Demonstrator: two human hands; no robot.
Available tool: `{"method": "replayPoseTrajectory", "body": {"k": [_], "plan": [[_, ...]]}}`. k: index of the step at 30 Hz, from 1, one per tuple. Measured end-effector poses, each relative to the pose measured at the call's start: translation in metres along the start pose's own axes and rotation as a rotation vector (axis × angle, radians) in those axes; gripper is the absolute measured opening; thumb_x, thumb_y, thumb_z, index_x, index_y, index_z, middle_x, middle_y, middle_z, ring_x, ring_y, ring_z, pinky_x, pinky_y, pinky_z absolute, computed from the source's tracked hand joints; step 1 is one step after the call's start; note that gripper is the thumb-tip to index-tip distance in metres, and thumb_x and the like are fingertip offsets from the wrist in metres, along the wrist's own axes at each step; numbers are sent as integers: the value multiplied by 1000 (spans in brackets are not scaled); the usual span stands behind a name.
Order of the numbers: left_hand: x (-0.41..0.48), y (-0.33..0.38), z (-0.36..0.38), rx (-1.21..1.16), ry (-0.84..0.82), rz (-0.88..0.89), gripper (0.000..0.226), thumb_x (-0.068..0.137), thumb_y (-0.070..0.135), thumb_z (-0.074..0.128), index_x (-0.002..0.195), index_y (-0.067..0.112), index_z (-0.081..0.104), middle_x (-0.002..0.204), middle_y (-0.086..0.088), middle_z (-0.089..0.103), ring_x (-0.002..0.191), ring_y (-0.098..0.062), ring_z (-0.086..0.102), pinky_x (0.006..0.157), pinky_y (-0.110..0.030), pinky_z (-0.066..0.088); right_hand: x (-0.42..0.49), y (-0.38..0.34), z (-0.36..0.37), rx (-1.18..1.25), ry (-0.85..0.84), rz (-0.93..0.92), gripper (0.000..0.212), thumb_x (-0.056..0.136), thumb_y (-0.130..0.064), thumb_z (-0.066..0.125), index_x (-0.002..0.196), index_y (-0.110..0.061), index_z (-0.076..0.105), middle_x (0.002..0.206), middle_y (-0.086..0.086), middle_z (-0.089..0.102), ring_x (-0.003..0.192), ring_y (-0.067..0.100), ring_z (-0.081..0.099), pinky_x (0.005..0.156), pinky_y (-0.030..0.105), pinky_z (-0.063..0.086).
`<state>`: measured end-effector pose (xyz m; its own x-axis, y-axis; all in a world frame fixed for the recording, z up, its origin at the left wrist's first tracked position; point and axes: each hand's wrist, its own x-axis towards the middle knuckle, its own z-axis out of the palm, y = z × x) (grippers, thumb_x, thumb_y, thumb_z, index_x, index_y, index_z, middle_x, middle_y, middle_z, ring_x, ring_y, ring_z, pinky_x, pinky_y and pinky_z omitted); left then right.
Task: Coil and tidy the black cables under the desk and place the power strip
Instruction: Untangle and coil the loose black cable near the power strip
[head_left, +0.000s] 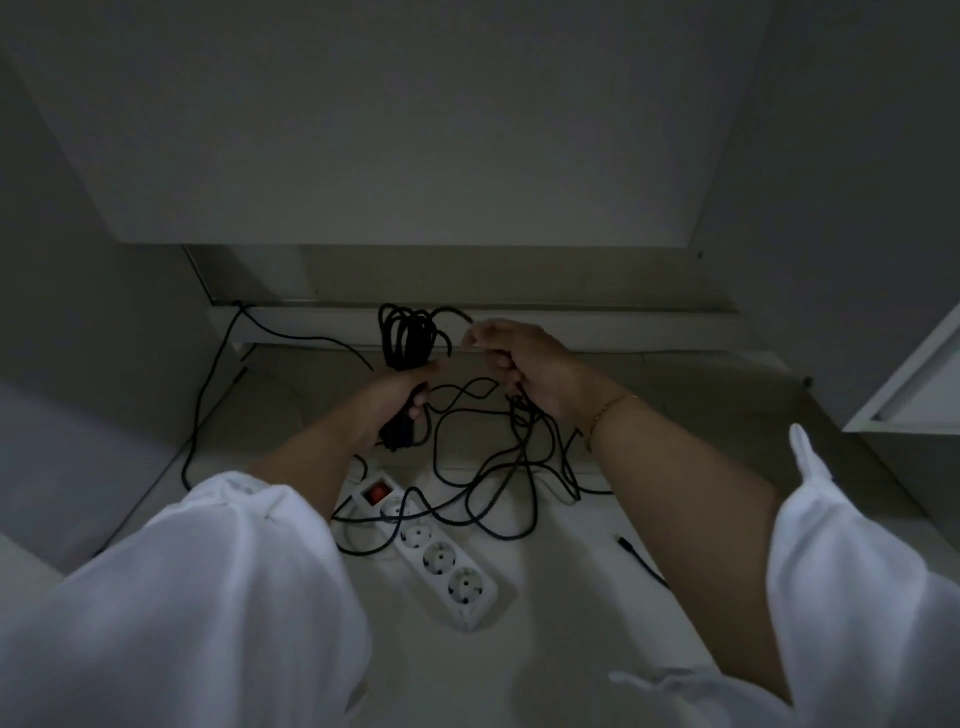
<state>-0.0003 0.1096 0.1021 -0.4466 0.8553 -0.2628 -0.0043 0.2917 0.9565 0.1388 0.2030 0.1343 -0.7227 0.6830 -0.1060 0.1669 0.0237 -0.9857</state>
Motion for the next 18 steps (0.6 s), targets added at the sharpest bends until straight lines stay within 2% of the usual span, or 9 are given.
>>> {"method": "replayPoseTrajectory", "body": {"k": [2, 7, 10, 13, 16, 18], "plan": [[-2, -1, -1, 54, -22, -6, 28, 94, 30, 53, 68, 19, 50, 42, 7, 37, 35, -5, 31, 35, -14, 29, 2, -3, 0, 121, 66, -41, 30, 99, -23, 41, 75, -18, 58, 58, -2, 27, 41, 5, 26, 48, 22, 19], [-2, -1, 1, 65, -47, -9, 26, 94, 31, 54, 72, 18, 51, 41, 6, 34, 35, -6, 29, 36, -15, 28, 6, -4, 5, 260, 190, -40, 34, 101, -26, 36, 76, -15, 56, 57, -2, 24, 33, 3, 22, 43, 21, 17], [2, -2, 2, -73, -14, 9, 26, 93, 35, 55, 72, 20, 50, 42, 7, 35, 38, -6, 31, 40, -16, 30, 6, -7, 5, 207, 91, -24, 35, 102, -24, 30, 82, -16, 58, 57, -4, 29, 41, 6, 23, 45, 21, 17], [4, 0, 0, -186, 5, 43, 20, 92, 37, 56, 79, 22, 56, 45, 10, 41, 45, -5, 35, 49, -19, 30, 3, -6, 9, 80, -56, 15, 31, 100, -22, 36, 86, -17, 62, 61, -4, 40, 48, 8, 28, 45, 20, 22], [4, 3, 4, -191, -28, 45, 20, 92, 37, 55, 79, 22, 57, 49, 12, 45, 49, -5, 36, 51, -20, 29, 0, -3, 15, 4, -48, 67, 22, 96, -28, 49, 86, -14, 62, 64, 0, 50, 46, 10, 39, 46, 21, 27], [3, 4, 8, -234, -51, 54, 28, 94, 39, 50, 73, 22, 53, 50, 11, 44, 50, -6, 35, 52, -22, 29, -3, -4, 18, -43, -13, 141, 30, 91, -43, 54, 88, -13, 59, 63, 2, 52, 45, 11, 44, 42, 20, 32]]}}
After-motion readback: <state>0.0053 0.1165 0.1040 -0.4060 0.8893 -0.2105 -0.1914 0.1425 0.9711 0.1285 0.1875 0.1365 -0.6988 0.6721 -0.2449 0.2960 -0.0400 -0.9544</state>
